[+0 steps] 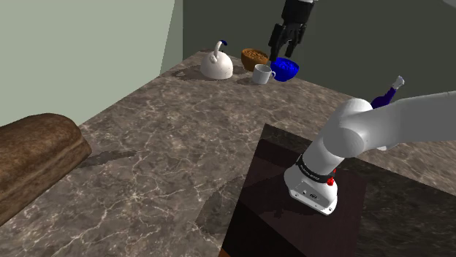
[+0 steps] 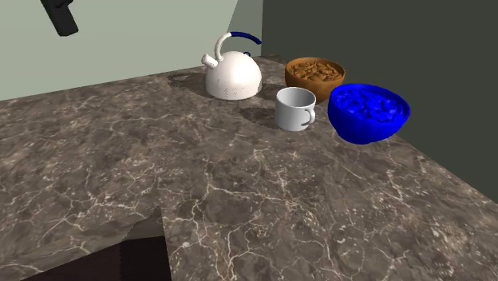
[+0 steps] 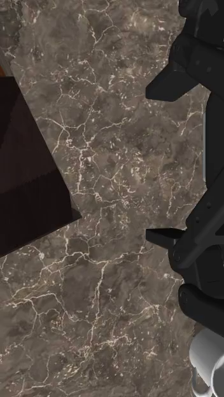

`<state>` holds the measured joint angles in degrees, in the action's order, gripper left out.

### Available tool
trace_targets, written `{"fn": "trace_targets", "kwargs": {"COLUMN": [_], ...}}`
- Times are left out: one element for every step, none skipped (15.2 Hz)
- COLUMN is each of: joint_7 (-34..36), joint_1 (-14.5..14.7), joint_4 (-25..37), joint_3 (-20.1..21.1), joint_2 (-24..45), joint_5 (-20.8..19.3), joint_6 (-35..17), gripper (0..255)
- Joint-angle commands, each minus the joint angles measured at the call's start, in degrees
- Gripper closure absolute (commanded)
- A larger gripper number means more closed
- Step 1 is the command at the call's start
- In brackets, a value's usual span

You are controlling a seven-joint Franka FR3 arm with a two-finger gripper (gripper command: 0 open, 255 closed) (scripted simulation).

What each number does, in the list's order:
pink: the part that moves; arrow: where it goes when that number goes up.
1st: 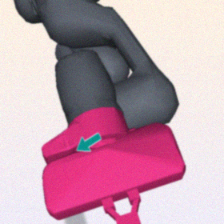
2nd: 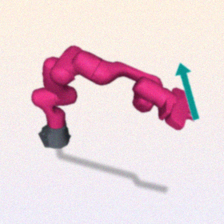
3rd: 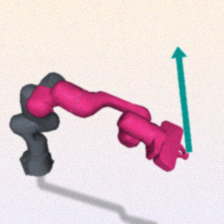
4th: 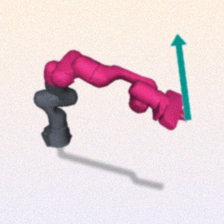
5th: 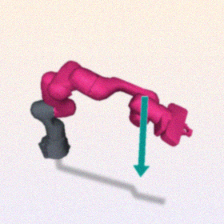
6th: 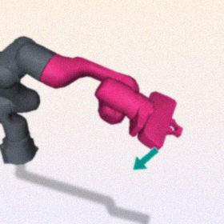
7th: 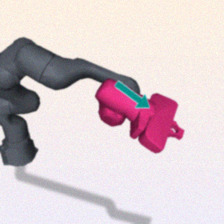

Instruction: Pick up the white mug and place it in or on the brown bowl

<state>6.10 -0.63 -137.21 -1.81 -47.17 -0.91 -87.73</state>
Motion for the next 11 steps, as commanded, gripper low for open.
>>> {"fn": "trace_targets", "kwargs": {"joint_7": [0.00, -0.67, -1.32, -1.97, -2.60, -3.22, -3.84, -4.45, -5.07, -5.67, -6.27], "joint_1": [0.00, -0.40, -0.80, -1.19, -1.58, -1.95, -2.32, -2.68, -3.04, -3.36, -3.68], "joint_4": [0.00, -0.48, -0.89, -1.22, -1.49, -1.68, -1.81, -1.86, -1.83, -1.73, -1.56], "joint_3": [0.00, -0.80, -1.60, -2.40, -3.21, -4.02, -4.82, -5.63, -6.43, -7.24, -8.05], "joint_2": [0.00, 0.97, 2.02, 3.13, 4.31, 5.56, 6.87, 8.24, 9.67, 11.16, 12.70], "joint_5": [0.00, -0.69, -1.36, -2.01, -2.63, -3.22, -3.78, -4.30, -4.79, -5.24, -5.64], "joint_6": [0.00, -1.59, -3.19, -4.80, -6.40, -8.01, -9.62, -11.22, -12.81, -14.39, -15.96], "gripper": [0, 0, 0, 0, 0, 0, 0, 0, 0, 0, 0]}}
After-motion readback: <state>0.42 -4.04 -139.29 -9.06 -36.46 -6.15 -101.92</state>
